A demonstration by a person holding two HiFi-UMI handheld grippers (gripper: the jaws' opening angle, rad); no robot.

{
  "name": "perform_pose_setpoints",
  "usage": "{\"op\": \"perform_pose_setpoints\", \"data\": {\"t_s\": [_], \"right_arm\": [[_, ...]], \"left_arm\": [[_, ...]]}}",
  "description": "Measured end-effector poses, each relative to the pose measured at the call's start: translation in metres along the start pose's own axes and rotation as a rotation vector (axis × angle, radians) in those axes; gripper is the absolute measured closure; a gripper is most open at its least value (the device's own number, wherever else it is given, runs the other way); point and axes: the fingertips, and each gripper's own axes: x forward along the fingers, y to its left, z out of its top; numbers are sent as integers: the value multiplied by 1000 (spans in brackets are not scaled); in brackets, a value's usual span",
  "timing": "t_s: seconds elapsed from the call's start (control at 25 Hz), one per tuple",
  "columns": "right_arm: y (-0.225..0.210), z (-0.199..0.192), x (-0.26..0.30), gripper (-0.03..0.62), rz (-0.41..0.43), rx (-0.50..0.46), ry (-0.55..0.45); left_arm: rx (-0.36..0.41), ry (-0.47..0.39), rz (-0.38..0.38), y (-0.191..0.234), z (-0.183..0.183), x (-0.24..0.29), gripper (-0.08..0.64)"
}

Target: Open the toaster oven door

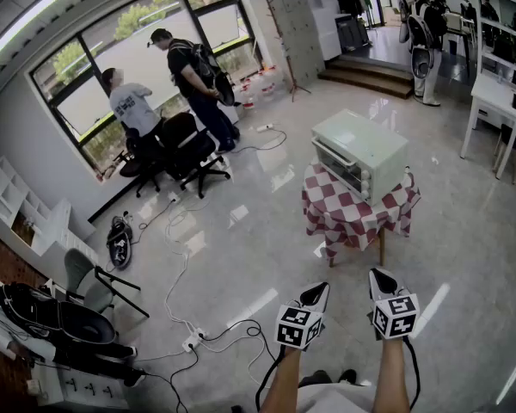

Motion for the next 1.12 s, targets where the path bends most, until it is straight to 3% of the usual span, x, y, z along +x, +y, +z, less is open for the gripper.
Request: {"op": "perform_pose_setpoints", "data": {"t_s": [0.44,0.68,0.92,1.12], "right_arm": [[9,10,7,589,19,19,-34],[34,5,20,589,119,-2,-37],[31,14,35,589,158,24,-57],[16,6,63,589,143,14,4]], "left_arm": [[15,-30,24,0,-3,-24,556],[3,-45,75,18,-7,-31,557],[1,-49,80,35,0,-16,557],[21,-58,57,56,23,3,557]]}}
